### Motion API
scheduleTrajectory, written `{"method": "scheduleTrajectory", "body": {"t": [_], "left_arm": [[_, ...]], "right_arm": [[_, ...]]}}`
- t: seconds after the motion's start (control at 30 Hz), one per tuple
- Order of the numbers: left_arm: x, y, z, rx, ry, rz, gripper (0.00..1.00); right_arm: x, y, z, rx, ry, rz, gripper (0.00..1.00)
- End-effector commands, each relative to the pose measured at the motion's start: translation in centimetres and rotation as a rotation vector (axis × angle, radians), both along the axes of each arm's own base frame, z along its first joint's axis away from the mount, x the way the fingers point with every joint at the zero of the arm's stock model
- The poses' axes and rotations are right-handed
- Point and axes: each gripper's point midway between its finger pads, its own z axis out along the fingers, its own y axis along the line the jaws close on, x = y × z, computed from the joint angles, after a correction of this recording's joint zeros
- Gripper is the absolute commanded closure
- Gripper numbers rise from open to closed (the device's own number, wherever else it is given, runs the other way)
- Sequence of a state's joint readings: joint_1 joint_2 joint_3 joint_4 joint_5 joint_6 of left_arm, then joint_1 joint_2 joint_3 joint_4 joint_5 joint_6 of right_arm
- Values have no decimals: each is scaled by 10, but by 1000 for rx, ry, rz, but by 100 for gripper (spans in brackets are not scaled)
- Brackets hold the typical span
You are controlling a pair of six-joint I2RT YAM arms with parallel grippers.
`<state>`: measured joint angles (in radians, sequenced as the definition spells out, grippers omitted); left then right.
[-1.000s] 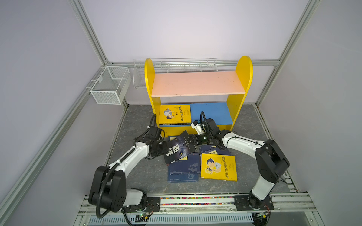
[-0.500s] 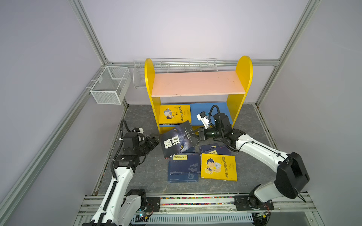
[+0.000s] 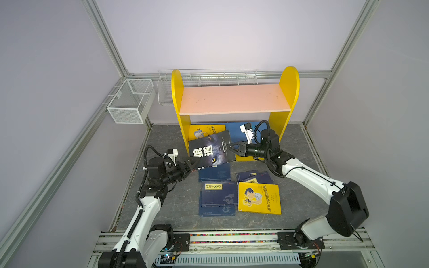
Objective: Stacking books/files
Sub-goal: Pick up the book from the books.
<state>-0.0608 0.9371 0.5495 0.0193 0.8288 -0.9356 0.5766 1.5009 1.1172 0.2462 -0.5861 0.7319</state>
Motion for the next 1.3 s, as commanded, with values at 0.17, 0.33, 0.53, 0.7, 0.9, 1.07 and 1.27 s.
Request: {"method": "scheduleTrajectory", "body": {"t": [0.17, 0.33, 0.53, 0.7, 0.9, 1.07, 1.27], "left_arm": [[-1, -5, 41, -72, -150, -38, 41], [2, -4, 51, -73, -195, -23, 80], [5, -3, 58, -75, -228, -13, 100], [3, -4, 70, -95, -279, -19, 100], [0, -3, 80, -106, -324, -11, 100], [2, -1, 78, -100, -328, 7, 100], [6, 3, 71, -85, -324, 40, 100]], "right_arm": [[1, 8, 30, 122, -45, 27, 93], [5, 5, 4, 45, -12, -4, 93], [13, -10, -25, -70, 59, -104, 49], [16, -20, -40, -124, 92, -154, 28], [9, -13, -46, -102, 118, -98, 31], [1, -1, -36, -15, 115, -29, 44], [-8, 14, -24, 76, 126, 28, 56]]}}
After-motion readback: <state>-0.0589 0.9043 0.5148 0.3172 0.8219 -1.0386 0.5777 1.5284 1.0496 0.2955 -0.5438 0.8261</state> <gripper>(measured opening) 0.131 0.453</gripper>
